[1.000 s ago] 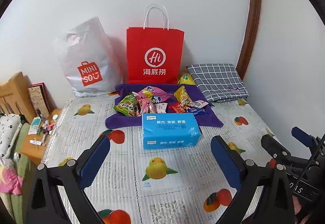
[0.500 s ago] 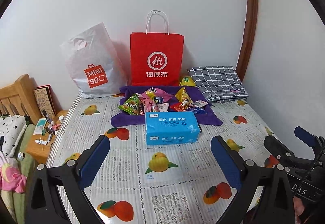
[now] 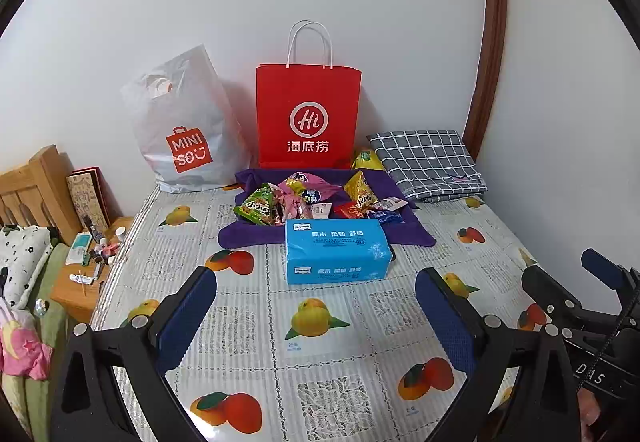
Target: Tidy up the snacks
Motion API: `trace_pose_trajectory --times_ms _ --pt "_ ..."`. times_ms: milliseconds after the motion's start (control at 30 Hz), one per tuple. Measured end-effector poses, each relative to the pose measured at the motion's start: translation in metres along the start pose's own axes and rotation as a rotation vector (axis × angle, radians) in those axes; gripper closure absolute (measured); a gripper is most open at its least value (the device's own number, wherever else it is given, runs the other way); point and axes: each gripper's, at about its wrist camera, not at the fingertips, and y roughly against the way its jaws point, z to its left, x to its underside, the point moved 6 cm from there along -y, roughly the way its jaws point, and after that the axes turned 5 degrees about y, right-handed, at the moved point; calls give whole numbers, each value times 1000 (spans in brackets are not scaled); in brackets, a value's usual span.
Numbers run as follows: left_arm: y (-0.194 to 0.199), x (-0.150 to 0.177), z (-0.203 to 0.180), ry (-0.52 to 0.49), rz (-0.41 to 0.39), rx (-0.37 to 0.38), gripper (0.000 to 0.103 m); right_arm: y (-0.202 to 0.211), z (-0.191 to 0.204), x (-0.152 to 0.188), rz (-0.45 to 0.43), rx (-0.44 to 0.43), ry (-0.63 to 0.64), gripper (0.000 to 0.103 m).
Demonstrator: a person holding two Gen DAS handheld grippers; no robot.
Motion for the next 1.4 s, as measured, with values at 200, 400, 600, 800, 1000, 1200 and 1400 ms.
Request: trace_pose_trajectory --times_ms 200,400,600,800,1000,1200,1400 --pt "-1 0 0 1 3 -3 2 -1 1 0 0 -2 3 2" --pt "-1 0 0 1 2 -4 2 -1 1 0 0 -2 2 2" --pt "-1 0 0 2 3 -3 2 -2 1 1 0 -1 -2 2" --pt "-1 0 0 1 2 -3 2 -2 0 3 0 0 -11 2" --pt "-1 0 0 0 3 -6 2 -1 -2 3 -2 0 -10 2" --pt "-1 1 0 1 3 -3 2 -1 -2 3 -2 0 -9 2" --pt "-1 1 0 2 3 -5 2 0 -2 2 -4 -2 -8 2"
